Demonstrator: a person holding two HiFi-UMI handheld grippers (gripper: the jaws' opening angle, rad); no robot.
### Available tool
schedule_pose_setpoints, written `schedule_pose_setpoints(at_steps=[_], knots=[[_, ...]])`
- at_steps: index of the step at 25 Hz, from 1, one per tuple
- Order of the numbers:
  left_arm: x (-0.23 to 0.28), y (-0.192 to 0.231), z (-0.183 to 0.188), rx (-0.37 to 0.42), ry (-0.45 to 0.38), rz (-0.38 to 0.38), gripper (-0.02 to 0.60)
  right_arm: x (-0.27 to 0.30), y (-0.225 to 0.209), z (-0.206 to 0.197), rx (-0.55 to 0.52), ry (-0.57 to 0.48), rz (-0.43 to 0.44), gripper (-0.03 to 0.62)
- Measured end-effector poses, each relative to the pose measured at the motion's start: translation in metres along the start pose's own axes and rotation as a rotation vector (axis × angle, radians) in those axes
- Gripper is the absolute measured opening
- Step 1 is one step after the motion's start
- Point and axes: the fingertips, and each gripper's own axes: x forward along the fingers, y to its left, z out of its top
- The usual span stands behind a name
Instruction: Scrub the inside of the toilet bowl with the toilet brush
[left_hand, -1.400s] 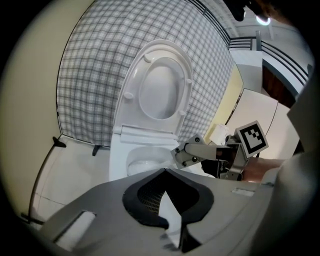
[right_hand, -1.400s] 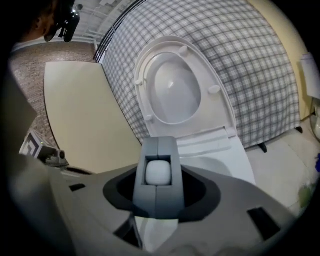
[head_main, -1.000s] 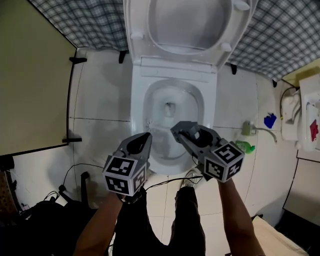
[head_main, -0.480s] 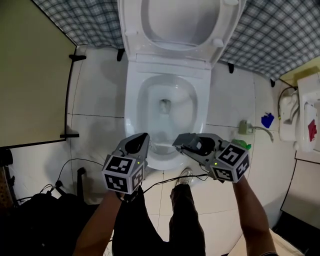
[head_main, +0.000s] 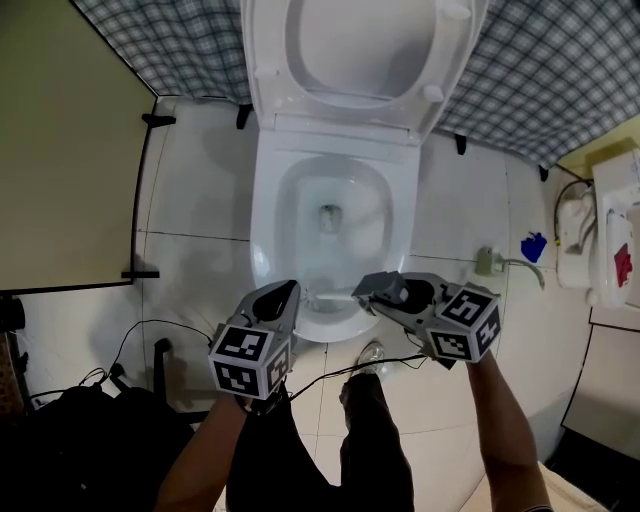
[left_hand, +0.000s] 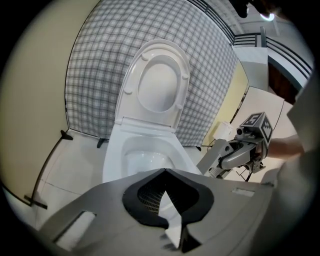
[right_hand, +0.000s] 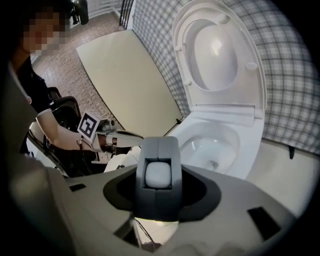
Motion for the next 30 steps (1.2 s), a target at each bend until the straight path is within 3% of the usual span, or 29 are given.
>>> schedule_pose_setpoints(at_steps=[7,13,20,30], knots=[[0.003,0.014,0.000,0.034,0.030,-0.018,0.010,0.021,-0.013,0.006,0.189,-0.217,-0.093,0.196],[0.010,0.021,0.004,0.059,0.051,-0.045,0.011,0.035,-0.034,0.026,0.266,-0.415,-0.233,0.195],[0.024,0.024,0.020,0.071,0.047,-0.085,0.011,0.047,-0.063,0.054,0.272,-0.549,-0.380,0.196],[0.032,0.030,0.028,0.061,0.052,-0.103,0.010,0.041,-0.090,0.095,0.145,-0.576,-0.480,0.195]])
